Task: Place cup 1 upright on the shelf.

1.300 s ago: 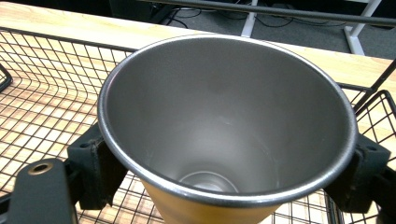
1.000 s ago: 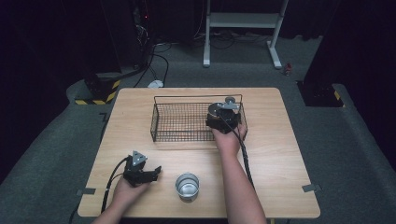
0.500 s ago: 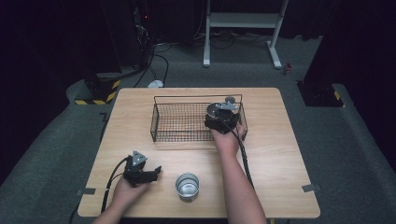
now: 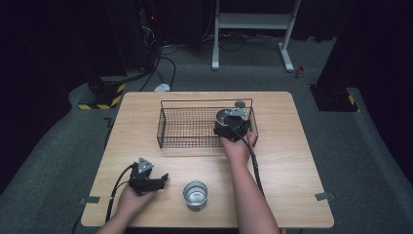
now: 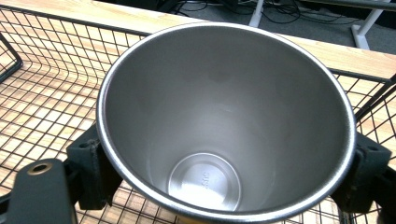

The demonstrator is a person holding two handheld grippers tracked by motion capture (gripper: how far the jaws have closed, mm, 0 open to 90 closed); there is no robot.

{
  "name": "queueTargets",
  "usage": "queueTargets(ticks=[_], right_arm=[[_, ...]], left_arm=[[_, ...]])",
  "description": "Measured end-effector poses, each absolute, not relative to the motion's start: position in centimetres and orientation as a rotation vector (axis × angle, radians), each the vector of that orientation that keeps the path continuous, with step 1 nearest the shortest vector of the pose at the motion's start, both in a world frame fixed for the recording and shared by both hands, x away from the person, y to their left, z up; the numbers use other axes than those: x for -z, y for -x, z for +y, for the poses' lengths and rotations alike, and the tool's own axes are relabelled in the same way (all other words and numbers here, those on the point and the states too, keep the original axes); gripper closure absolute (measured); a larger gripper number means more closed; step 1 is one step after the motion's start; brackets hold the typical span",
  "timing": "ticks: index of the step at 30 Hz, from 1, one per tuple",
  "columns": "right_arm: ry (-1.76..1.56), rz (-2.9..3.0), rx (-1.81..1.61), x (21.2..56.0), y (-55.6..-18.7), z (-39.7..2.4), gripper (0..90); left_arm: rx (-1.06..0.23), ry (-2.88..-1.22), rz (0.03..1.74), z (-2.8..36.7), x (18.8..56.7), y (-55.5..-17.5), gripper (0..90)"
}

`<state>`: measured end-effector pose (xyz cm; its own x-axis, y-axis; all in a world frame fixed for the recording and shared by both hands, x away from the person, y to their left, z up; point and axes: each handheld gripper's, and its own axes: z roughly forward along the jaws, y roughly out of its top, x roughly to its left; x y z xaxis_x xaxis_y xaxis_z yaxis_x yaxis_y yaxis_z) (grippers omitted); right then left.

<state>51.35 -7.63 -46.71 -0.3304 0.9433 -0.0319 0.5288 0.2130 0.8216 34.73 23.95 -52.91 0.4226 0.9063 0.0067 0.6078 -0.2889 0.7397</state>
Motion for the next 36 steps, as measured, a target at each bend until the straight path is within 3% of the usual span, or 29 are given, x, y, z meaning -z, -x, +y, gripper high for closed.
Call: queueTargets(ticks=[36], right_arm=[[-1.344, 1.964, -1.055, 45.7, -49.3, -8.8, 9.5]], left_arm=[[-0.566, -2.014, 1.270, 23.9, 52.9, -34.8, 17.6]])
